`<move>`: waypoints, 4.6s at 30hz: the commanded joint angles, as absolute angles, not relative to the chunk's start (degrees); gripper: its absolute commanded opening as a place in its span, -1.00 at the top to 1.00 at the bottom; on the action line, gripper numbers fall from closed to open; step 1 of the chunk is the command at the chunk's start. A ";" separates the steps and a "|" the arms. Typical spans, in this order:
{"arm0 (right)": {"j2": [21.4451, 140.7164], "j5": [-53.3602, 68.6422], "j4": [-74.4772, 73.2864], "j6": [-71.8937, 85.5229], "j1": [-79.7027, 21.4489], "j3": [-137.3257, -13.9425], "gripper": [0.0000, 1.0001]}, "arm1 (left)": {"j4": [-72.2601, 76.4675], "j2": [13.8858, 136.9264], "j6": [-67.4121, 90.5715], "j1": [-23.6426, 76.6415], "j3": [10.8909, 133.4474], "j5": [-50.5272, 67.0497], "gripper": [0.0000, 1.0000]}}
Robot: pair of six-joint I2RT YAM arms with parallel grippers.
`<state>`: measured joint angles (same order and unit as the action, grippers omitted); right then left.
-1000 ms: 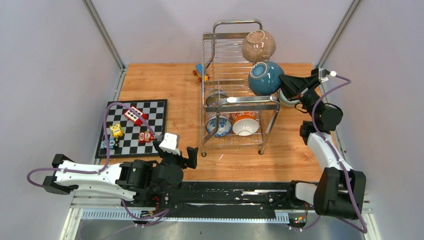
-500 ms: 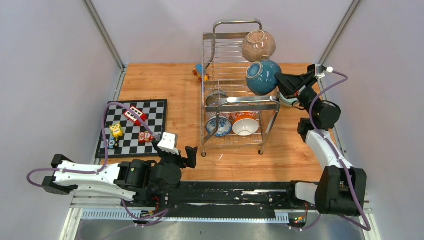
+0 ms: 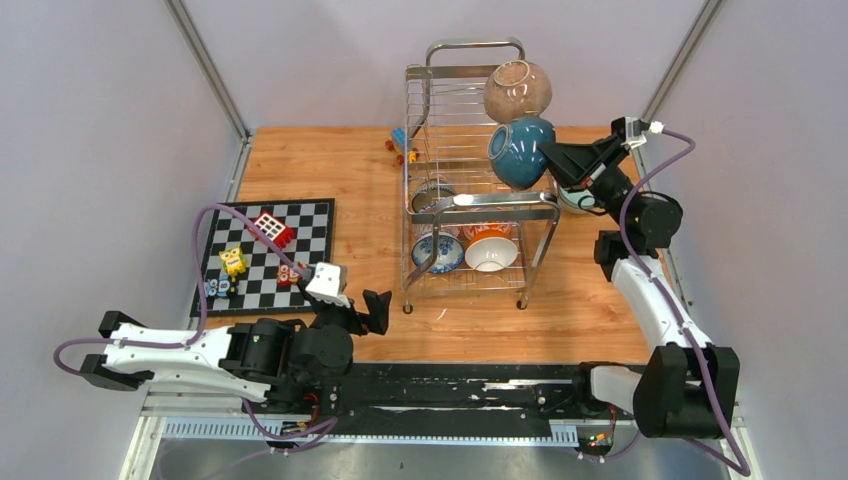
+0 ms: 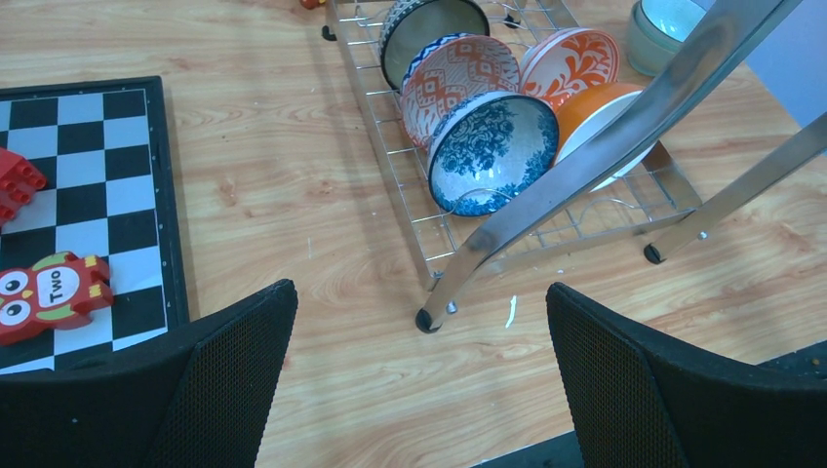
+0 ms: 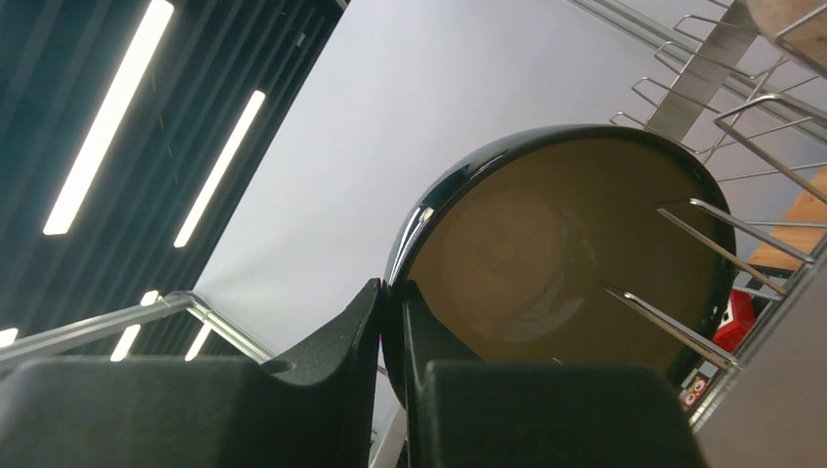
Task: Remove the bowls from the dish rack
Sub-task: Pick up the bowl from the dish rack.
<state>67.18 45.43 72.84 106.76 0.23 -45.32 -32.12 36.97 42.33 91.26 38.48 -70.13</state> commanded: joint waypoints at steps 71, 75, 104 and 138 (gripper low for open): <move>52.04 42.73 -3.72 58.29 -13.16 -87.93 0.95 | -38.78 27.70 39.11 91.31 47.72 -75.60 -1.00; 50.13 43.09 -8.06 54.78 -14.20 -88.82 0.95 | -38.61 27.89 38.87 91.32 48.32 -75.37 -1.00; 33.69 41.82 -36.67 22.34 -19.40 -77.73 0.95 | -43.03 34.34 48.95 91.28 48.04 -70.18 -1.00; 21.89 28.90 -36.13 27.22 -24.33 -41.94 0.95 | -46.32 31.56 65.14 91.30 36.21 -64.11 -1.00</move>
<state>24.08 33.76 -42.02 24.56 -20.62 -42.87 -46.85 31.55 61.78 91.26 37.56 -64.27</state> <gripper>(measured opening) 0.120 0.997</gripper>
